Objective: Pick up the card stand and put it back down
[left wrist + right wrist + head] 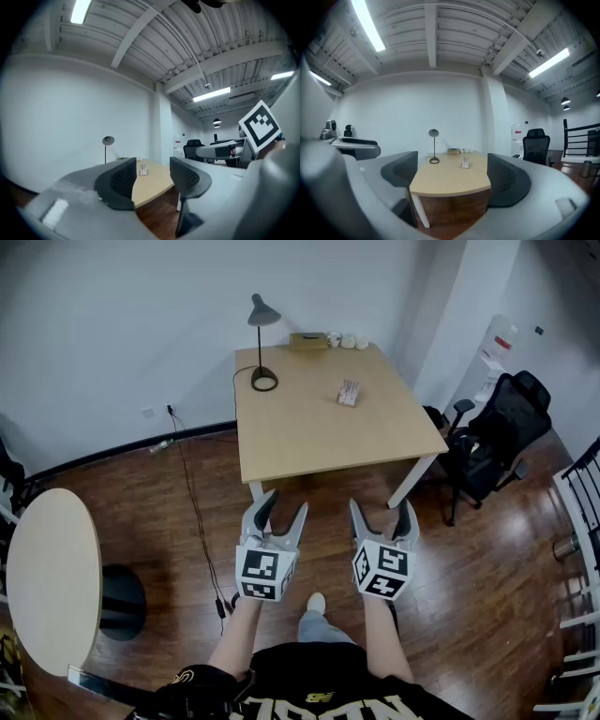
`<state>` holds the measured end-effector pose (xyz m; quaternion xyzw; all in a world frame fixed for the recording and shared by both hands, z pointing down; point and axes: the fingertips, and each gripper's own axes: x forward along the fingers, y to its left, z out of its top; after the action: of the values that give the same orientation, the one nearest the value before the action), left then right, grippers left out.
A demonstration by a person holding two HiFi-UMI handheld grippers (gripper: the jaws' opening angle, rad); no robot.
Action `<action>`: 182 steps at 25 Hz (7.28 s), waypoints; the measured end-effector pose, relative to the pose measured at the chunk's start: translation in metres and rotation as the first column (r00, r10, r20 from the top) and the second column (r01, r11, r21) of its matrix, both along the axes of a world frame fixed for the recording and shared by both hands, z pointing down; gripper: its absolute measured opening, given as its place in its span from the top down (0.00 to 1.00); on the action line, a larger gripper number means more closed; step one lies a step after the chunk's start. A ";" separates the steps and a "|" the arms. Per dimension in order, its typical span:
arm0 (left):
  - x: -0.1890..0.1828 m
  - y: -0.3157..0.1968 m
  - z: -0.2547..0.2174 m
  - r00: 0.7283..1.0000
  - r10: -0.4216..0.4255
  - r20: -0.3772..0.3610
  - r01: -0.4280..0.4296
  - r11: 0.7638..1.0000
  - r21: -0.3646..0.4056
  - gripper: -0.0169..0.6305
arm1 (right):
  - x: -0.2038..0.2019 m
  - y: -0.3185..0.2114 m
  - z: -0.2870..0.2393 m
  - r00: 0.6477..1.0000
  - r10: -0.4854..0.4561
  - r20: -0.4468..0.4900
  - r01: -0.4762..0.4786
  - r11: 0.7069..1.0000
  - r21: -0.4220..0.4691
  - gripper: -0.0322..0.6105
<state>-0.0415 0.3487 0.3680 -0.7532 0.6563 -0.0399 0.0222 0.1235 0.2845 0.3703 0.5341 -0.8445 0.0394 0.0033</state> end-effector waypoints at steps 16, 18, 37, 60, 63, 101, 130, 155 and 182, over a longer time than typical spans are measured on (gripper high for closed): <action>-0.027 -0.227 0.004 0.999 -0.026 -0.044 0.023 0.998 -0.056 0.64 | -0.047 -0.209 0.013 0.990 -0.136 -0.038 0.134 0.990 -0.053 0.24; -0.038 -0.259 0.010 0.998 -0.013 -0.058 0.010 0.998 -0.063 0.64 | -0.060 -0.233 0.019 0.988 -0.142 -0.052 0.139 0.989 -0.059 0.24; -0.120 -0.495 0.006 0.986 0.156 -0.056 -0.156 0.988 0.004 0.65 | -0.127 -0.450 0.019 0.994 -0.076 -0.082 0.070 0.995 -0.070 0.30; -0.130 -0.599 0.109 0.973 0.228 -0.030 -0.227 0.935 -0.272 0.47 | -0.093 -0.547 0.077 0.995 -0.080 -0.060 0.066 0.977 -0.202 0.35; -0.146 -0.611 0.135 0.970 0.244 -0.009 -0.234 0.918 -0.319 0.44 | -0.086 -0.553 0.087 0.996 -0.073 -0.057 0.059 0.974 -0.220 0.36; -0.008 -0.775 0.366 0.740 0.670 -0.053 -0.551 0.559 -0.620 0.54 | 0.001 -0.550 0.216 0.998 -0.011 -0.067 -0.022 0.880 -0.475 0.41; -0.106 -0.638 0.010 0.991 0.130 -0.037 -0.133 0.986 -0.104 0.80 | -0.085 -0.555 0.026 0.986 -0.164 0.024 0.165 0.983 -0.079 0.44; -0.162 -0.501 -0.041 0.976 -0.218 -0.002 0.217 0.970 0.107 0.81 | -0.156 -0.510 -0.037 0.937 -0.348 0.042 0.344 0.936 0.078 0.46; -0.233 -0.492 0.205 0.998 0.007 0.057 0.020 0.884 -0.468 0.80 | -0.194 -0.479 0.076 0.908 -0.419 -0.023 0.404 0.887 -0.223 0.47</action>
<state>-0.2747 -0.1429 0.5728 -0.7327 0.6288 -0.2184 -0.1414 -0.0707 -0.1942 0.4461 0.3407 -0.9286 0.1092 0.0986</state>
